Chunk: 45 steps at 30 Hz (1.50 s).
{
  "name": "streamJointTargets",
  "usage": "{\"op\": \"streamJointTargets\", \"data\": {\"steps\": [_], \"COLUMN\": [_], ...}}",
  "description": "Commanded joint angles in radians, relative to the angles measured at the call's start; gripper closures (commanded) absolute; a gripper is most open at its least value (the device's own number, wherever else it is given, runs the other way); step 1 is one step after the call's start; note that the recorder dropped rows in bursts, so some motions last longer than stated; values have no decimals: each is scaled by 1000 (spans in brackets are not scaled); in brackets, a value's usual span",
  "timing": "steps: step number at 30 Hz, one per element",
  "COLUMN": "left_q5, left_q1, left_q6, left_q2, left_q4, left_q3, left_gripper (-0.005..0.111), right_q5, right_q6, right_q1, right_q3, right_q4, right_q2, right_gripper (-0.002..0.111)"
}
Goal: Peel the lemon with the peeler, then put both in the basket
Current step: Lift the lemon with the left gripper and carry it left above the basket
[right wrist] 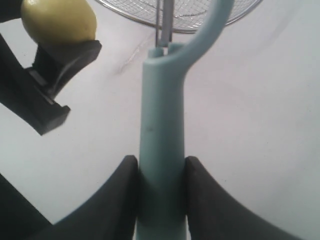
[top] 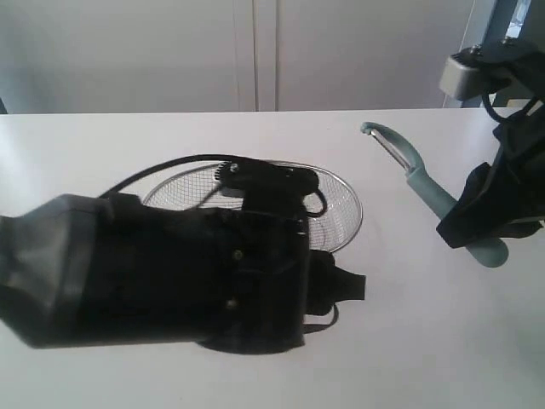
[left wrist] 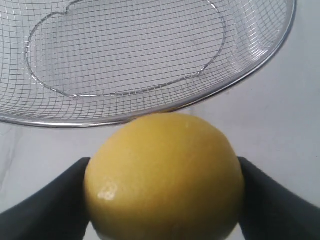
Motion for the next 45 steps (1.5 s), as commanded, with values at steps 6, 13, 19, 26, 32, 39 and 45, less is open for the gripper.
{"op": "streamJointTargets", "data": {"steps": [6, 13, 19, 26, 32, 39, 45], "left_q5": [-235, -565, -788, -814, -853, -853, -848], "left_q1": [122, 227, 280, 280, 280, 280, 280], "left_q6": [53, 164, 317, 323, 323, 323, 338], "left_q2": [-201, -319, -359, -359, -359, -359, -359], "left_q4": [68, 156, 184, 184, 184, 184, 184], "left_q3": [245, 385, 456, 456, 456, 456, 456], "left_gripper": [107, 107, 107, 107, 107, 107, 107], "right_q5": [-9, -9, -9, -9, -9, -9, -9], "right_q6": [5, 5, 5, 5, 5, 5, 5], "right_q1": [-12, -12, -12, -12, -12, -12, -12], "right_q3": [5, 5, 5, 5, 5, 5, 5], "right_q4": [7, 7, 7, 7, 7, 7, 7], "right_q2": [-7, -7, -7, -7, -7, -7, -7], "right_gripper": [108, 108, 108, 108, 108, 108, 108]}}
